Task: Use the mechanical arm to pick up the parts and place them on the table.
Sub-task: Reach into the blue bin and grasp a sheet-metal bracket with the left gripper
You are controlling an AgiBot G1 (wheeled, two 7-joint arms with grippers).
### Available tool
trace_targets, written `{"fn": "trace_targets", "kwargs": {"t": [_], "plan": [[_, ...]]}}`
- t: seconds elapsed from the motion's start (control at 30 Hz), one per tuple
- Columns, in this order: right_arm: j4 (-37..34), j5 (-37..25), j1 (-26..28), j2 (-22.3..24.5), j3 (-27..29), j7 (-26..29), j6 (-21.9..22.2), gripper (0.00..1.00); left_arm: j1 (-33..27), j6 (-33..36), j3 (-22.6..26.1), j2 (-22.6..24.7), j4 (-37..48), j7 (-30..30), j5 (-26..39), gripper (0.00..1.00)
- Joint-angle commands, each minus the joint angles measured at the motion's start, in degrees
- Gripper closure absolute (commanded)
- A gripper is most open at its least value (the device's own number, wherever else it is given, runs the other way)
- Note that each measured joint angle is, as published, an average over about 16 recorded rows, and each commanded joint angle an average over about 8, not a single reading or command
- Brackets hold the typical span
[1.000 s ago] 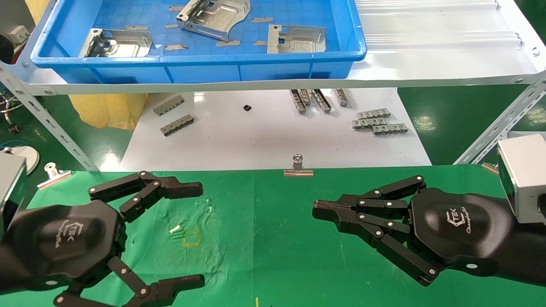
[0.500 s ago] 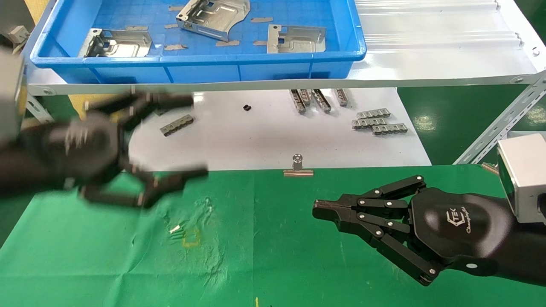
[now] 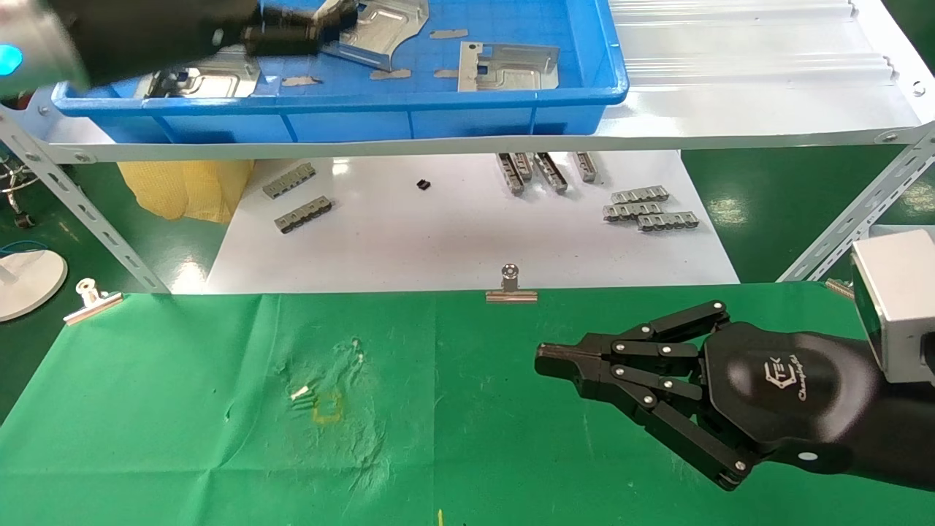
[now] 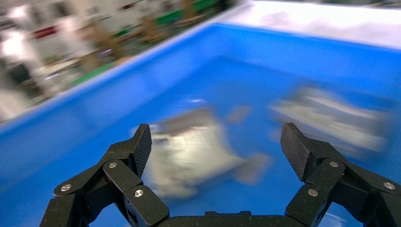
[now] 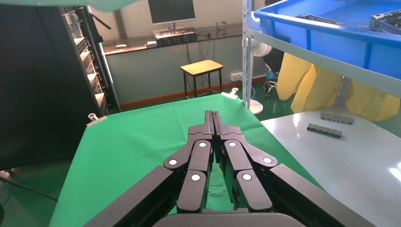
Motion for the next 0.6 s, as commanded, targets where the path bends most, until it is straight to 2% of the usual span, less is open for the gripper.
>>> {"fn": "trace_targets", "kwargs": {"t": [0.03,0.07,0.17,0.2,0.3,0.33,0.6], "plan": [[0.0,0.0,0.0,0.0,0.0,0.0,0.0,0.44,-3.28,-5.3,0.67,3.12,5.54,1.19,2.19,0.0],[0.0,0.0,0.0,0.0,0.0,0.0,0.0,0.33,-4.22,-7.11,0.89,4.33,7.47,1.26,2.71,0.09],[0.0,0.0,0.0,0.0,0.0,0.0,0.0,0.05,-6.38,-11.42,1.65,7.37,12.37,1.16,4.13,0.47],[0.0,0.0,0.0,0.0,0.0,0.0,0.0,0.0,-6.95,-12.61,1.94,8.22,13.78,1.05,4.6,0.59],[0.0,0.0,0.0,0.0,0.0,0.0,0.0,0.0,-8.22,-15.24,2.8,10.07,17.06,0.62,5.92,0.97],[0.0,0.0,0.0,0.0,0.0,0.0,0.0,0.0,-8.49,-15.83,3.03,10.47,17.88,0.46,6.27,1.0],[0.0,0.0,0.0,0.0,0.0,0.0,0.0,0.0,-9.24,-16.34,3.63,11.26,21.08,-0.97,7.15,1.0]]}}
